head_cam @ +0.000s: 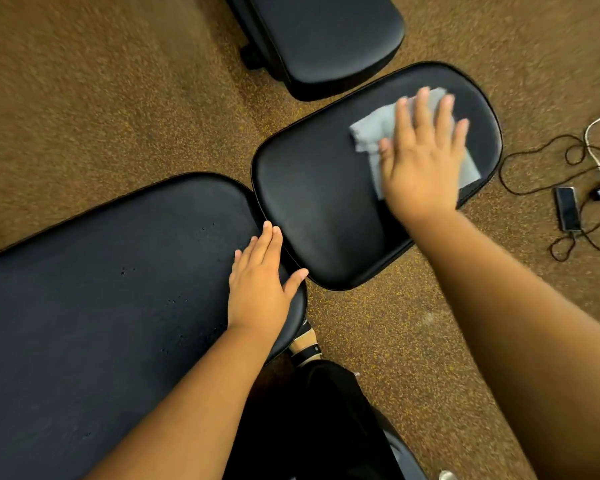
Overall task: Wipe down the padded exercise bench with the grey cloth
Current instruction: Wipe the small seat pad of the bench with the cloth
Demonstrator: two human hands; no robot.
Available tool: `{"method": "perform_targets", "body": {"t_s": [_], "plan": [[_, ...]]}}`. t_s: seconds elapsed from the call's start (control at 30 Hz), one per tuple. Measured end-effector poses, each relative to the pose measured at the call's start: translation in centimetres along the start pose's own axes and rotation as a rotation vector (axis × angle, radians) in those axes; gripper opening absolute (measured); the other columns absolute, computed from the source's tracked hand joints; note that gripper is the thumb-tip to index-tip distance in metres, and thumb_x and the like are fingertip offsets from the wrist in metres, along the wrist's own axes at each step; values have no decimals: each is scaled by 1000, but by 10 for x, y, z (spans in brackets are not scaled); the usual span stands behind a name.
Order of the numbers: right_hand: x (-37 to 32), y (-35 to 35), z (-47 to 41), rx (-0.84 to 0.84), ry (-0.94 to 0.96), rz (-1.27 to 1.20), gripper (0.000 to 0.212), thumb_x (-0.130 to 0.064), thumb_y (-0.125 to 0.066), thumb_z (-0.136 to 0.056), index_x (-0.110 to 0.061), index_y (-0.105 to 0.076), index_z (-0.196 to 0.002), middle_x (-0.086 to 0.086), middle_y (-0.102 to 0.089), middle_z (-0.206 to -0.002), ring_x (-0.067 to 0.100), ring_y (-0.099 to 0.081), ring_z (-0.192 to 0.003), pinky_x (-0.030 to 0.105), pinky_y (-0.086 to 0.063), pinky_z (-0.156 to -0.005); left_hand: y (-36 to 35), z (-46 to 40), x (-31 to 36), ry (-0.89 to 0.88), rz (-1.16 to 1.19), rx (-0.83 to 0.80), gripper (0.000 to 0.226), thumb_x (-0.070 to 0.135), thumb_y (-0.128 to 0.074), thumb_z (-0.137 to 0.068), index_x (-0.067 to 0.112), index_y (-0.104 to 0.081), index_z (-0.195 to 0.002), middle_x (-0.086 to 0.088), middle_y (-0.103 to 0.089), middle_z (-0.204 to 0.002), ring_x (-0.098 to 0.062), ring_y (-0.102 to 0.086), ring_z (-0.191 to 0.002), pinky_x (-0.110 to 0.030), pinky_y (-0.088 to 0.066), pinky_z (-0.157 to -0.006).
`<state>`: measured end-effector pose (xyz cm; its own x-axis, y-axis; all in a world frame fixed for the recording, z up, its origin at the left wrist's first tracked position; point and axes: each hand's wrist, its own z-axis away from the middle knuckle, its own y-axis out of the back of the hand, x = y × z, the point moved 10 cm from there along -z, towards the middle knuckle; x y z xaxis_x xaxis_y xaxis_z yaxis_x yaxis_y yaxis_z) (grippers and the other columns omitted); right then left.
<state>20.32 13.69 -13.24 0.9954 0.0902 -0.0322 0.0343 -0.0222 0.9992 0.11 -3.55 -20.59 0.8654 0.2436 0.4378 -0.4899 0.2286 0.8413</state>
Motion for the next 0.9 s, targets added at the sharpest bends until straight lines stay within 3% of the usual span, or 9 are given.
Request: {"method": "perform_targets", "body": {"t_s": [0.17,0.33,0.47,0.73,0.8,0.9], "plan": [[-69,-30,74,-67,232,14,56,-39,-29,-105,-13,-26,-154,13,-20,-162,39,-11,-149,57,-11,-119,1,-1,1,-15,-23,-9,78,54,-52,-91,20,-21,-153,5,-15,-161,-19,-21,-146,-39,-11,-120],[-63,-33,101,-87,323,18,55,-39,-29,-106,-16,-25,-155,9,-18,-163,36,-9,-150,52,-9,-120,1,-1,0,-18,-11,0,77,54,-54,-91,20,-23,-153,5,-16,-161,-19,-24,-145,-40,-13,-120],[-25,-15,65,-30,263,11,54,-39,-31,-105,-14,-29,-153,11,-22,-161,39,-13,-148,53,-10,-119,0,-1,0,-24,3,-5,77,54,-52,-91,19,-23,-153,5,-16,-161,-17,-23,-146,-39,-12,-120],[34,12,-17,65,-140,-2,60,-45,-21,-102,-16,-22,-155,11,-12,-164,41,-5,-149,56,-4,-120,3,-2,1,-42,-52,8,77,56,-51,-90,17,-28,-152,2,-22,-160,-21,-20,-147,-42,-11,-119],[12,6,-14,54,-106,1,60,-43,-24,-102,-16,-23,-155,12,-14,-163,42,-7,-149,58,-6,-119,4,-1,1,-37,-61,9,77,56,-51,-90,17,-29,-152,2,-23,-159,-23,-21,-146,-42,-12,-119],[-42,-11,12,0,132,13,57,-39,-30,-102,-14,-30,-153,14,-23,-161,44,-15,-147,59,-11,-117,2,1,2,-29,-68,-10,79,57,-49,-91,18,-22,-153,3,-16,-161,-22,-20,-147,-42,-13,-119]]}}
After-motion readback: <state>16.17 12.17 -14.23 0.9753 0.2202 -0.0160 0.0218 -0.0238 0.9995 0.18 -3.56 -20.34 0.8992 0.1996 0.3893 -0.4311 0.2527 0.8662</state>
